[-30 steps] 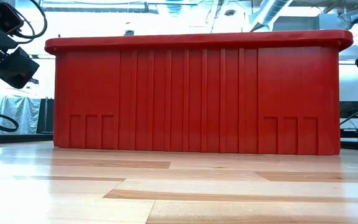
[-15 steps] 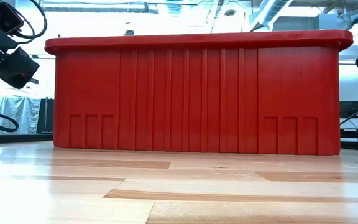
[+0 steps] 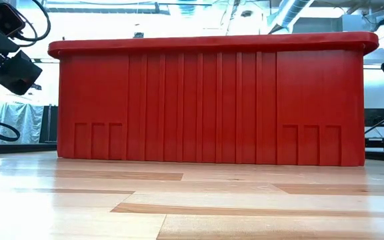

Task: Pick and place slides into bin
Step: Return to Home Position

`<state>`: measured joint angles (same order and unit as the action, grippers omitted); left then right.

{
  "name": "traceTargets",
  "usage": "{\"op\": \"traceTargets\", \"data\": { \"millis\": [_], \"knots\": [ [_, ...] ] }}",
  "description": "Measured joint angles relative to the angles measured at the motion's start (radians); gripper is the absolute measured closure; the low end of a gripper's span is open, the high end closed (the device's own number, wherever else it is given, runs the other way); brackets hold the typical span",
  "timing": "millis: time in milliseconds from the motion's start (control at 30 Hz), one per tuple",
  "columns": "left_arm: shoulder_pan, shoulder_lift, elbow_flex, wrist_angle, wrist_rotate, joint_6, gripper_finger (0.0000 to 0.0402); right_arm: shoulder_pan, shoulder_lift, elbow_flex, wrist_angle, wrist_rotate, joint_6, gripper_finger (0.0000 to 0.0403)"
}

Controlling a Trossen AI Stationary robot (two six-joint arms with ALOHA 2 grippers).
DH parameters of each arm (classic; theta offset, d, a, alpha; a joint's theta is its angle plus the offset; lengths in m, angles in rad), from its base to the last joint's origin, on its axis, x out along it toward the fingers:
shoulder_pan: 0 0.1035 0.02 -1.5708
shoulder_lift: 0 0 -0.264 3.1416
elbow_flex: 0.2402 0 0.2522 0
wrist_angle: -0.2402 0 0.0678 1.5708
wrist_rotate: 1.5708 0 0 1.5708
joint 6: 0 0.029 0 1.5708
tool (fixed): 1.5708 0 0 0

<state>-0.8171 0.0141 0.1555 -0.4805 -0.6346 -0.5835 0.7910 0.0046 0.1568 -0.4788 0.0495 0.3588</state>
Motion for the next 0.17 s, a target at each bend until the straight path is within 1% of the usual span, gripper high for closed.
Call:
{"op": "traceTargets", "data": {
  "millis": [167],
  "knots": [
    [0.0,0.0,0.0,0.0,0.0,0.0,0.0185,0.0,0.0,0.0,0.0,0.0,0.0,0.0163]
  ]
}}
